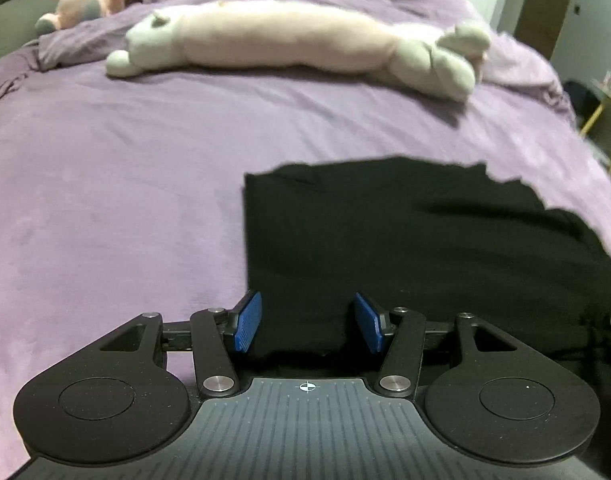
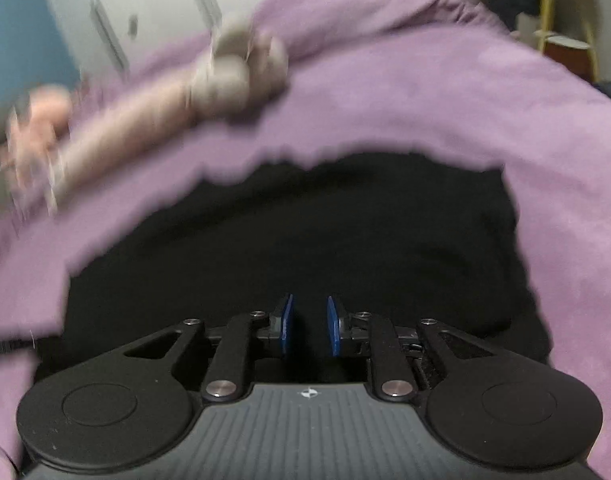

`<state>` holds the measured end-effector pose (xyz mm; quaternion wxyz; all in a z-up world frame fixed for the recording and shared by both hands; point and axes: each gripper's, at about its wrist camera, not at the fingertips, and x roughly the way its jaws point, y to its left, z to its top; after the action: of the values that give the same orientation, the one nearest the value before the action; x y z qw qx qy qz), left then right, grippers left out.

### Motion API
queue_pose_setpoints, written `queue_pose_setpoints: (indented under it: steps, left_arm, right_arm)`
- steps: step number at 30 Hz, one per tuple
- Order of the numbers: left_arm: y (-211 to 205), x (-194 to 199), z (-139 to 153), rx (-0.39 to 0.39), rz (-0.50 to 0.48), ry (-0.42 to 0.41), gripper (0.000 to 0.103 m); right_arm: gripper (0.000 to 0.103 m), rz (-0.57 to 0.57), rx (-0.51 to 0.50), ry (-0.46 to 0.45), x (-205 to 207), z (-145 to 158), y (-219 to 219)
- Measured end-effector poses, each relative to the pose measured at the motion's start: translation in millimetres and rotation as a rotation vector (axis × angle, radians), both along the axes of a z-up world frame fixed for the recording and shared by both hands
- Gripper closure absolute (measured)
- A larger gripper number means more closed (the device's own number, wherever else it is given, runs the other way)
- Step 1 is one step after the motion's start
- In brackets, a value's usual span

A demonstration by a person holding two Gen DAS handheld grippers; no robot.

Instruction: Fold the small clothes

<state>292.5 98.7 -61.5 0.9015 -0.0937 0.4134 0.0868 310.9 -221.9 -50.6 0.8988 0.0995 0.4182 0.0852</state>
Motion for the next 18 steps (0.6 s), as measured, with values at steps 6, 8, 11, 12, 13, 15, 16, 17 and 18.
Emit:
queue_pose_setpoints:
  steps: [6, 8, 11, 12, 13, 15, 16, 17, 18]
  left_arm:
    - [3, -8, -14, 0.05, -0.046, 0.01, 0.044]
    - [6, -11, -16, 0.047, -0.033, 0.009, 0.04]
    - [10, -10, -15, 0.026, -0.011, 0.017, 0.039]
    - [8, -9, -14, 0.03, -0.009, 0.022, 0.039]
    - [7, -9, -13, 0.036, -0.009, 0.025, 0.04]
    - [5, -9, -11, 0.053, -0.015, 0.025, 0.04]
    - [4, -9, -11, 0.059, -0.016, 0.025, 0.04]
    - [3, -10, -11, 0.065, -0.017, 0.024, 0.04]
    - [3, -10, -11, 0.07, -0.019, 0.023, 0.04]
  right_arm:
    - [0.09, -0.019, -0.173, -0.104, -20, -4, -20]
    - [0.085, -0.079, -0.144, -0.118, -17, 5, -34]
    - [0.067, -0.144, -0.09, -0.163, -5, 19, -49]
    - [0.065, -0.155, -0.104, -0.167, -1, 20, -51]
    - [0.063, -0.16, -0.129, -0.163, 6, 20, -52]
    - [0.063, -0.159, -0.167, -0.124, 23, 11, -53]
    - [0.063, -0.163, -0.169, -0.095, 31, 5, -56]
    - [0.063, -0.161, -0.155, -0.074, 37, 0, -58]
    - [0.063, -0.162, -0.152, -0.071, 42, -4, -57]
